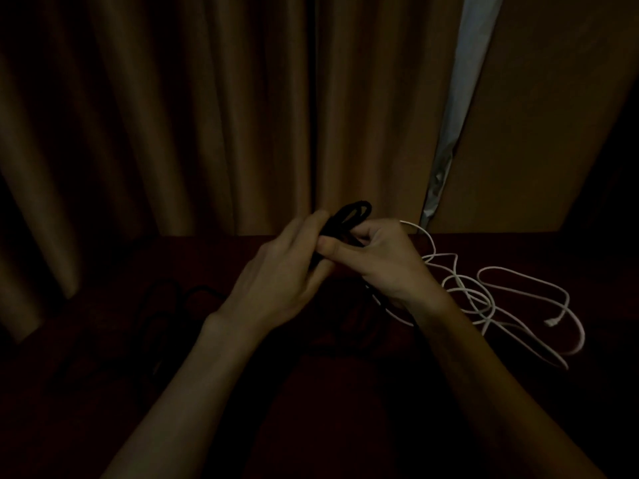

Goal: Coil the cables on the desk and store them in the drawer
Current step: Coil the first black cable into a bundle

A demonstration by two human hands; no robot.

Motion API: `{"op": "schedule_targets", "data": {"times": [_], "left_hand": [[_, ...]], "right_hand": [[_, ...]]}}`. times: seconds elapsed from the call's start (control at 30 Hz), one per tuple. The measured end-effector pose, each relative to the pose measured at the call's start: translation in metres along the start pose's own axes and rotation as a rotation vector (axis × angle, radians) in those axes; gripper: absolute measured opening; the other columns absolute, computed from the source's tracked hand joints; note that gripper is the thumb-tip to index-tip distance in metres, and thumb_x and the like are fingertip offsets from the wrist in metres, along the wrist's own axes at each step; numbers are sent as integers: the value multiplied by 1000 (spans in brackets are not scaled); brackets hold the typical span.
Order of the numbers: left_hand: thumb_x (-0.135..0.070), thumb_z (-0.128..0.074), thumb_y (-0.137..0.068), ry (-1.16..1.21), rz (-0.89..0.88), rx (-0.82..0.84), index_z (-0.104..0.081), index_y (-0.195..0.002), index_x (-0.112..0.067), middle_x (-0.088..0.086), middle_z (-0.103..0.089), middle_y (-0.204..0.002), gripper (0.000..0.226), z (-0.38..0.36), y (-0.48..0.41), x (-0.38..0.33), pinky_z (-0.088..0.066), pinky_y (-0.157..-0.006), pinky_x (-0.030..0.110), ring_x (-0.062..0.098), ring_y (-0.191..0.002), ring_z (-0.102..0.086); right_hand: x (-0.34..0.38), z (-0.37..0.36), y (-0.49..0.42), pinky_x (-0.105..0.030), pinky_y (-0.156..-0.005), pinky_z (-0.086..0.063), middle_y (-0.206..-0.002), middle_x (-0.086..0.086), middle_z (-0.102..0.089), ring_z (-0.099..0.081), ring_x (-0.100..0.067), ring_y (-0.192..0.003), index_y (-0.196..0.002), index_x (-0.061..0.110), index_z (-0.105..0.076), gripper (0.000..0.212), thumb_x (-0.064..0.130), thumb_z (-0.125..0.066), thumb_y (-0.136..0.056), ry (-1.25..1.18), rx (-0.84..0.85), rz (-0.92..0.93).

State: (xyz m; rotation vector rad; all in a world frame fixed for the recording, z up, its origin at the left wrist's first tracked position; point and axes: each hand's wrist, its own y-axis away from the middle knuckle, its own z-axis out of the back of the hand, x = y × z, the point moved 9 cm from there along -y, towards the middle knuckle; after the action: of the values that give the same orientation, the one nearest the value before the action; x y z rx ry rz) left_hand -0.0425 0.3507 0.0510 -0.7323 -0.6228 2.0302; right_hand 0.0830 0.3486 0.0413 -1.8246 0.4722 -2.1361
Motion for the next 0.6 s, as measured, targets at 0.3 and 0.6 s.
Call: {"op": "schedule_targets", "data": {"times": [0.3,0.6], "left_hand": [[-34,-49,-103,158,28,-73,-47,-119,-29,-17,-55,-84,17,14,-3,1,-39,-59,10,1,-71,-57],[-32,-54,-99,629,180,111,-61,-106,-12,-5,-63,-71,22,5,-6,-8,-46,-55,29,10,-59,-58]], "right_hand": [[-5,0,1,-19,-47,-21,-57,5,-38,-28,-5,-48,-111,-5,-61,31,24,-52,-104,-191,155,-68],[7,-6,13,-19,-49,-24,-92,2,-64,-35,-3,-55,-131,21,-64,41,13,-63,-91,-393,320,-16]]}}
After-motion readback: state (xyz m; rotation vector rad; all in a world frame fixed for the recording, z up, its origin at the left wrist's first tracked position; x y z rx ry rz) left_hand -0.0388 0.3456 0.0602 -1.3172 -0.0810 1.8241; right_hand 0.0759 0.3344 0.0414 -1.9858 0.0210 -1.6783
